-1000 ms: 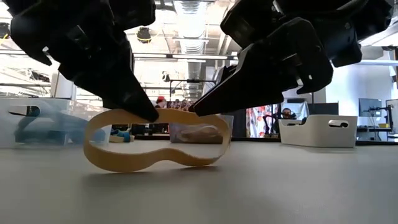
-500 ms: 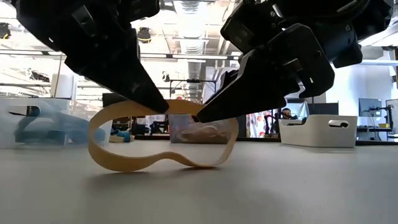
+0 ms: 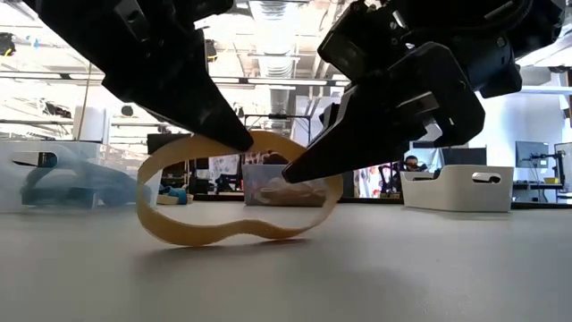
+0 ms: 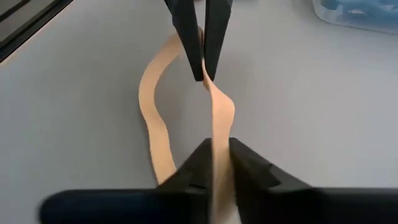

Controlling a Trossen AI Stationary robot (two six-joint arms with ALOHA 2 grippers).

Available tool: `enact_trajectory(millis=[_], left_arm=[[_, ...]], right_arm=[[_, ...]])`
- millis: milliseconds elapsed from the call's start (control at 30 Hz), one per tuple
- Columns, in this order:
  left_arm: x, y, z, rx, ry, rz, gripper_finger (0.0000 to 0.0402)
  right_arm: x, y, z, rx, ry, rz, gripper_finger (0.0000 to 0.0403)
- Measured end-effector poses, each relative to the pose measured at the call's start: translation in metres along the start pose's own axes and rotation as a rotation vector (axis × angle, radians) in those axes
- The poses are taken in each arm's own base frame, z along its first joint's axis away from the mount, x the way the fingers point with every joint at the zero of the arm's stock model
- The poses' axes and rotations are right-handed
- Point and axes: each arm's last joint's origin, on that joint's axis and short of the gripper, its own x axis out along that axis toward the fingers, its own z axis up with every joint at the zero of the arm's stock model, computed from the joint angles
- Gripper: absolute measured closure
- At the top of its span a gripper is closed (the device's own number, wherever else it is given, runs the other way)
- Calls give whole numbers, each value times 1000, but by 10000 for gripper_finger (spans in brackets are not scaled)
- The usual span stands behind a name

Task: Sort rubber bands into baskets
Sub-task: Put the brown rubber band into the black bin

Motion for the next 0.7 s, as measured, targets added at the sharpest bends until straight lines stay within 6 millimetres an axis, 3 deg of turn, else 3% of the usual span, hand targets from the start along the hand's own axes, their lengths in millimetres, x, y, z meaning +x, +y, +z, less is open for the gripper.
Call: enact_trajectory(millis=[133, 533, 700], left_arm=[[0, -1, 2, 11, -19, -9, 401], [0, -1, 2, 49, -18, -7, 399], [0, -1, 2, 114, -19, -5, 366]], right_arm=[[0, 0, 0, -4, 1, 0, 380], [0, 0, -3, -19, 31, -3, 381], [0, -1, -6, -25, 62, -7, 381]])
